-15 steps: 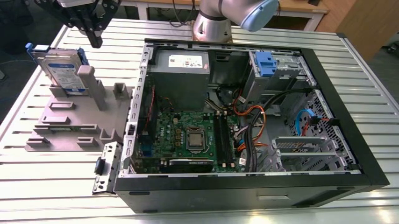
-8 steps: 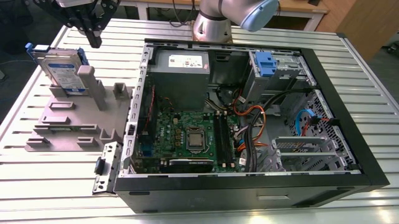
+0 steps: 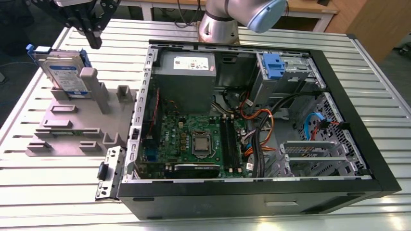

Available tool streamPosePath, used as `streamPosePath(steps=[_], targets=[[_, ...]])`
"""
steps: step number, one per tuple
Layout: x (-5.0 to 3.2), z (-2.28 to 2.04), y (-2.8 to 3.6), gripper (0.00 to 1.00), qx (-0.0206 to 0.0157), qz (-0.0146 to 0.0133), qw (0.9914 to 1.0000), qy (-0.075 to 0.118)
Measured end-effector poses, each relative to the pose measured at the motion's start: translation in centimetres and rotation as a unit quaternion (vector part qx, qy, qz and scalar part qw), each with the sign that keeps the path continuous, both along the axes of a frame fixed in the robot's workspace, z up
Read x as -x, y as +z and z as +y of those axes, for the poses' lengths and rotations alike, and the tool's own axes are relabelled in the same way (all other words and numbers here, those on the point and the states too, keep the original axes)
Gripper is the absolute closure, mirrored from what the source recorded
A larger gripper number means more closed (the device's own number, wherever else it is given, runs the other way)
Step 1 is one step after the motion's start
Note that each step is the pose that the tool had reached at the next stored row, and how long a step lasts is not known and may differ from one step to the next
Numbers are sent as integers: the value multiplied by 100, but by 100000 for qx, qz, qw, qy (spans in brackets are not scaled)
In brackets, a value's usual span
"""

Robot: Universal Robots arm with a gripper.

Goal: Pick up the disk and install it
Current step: 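Reach for the disk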

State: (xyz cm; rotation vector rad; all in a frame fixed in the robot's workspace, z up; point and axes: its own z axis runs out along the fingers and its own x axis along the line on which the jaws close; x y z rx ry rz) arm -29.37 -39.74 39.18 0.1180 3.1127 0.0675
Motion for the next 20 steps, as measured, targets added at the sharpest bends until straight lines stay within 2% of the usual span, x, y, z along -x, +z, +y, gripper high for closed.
streamPosePath(steps=[5, 11, 20], targets=[[81, 1, -4, 89, -3, -4, 100000, 0], [94, 33, -5, 89, -5, -1, 100000, 0], [98, 45, -6, 89, -2, -4, 100000, 3]])
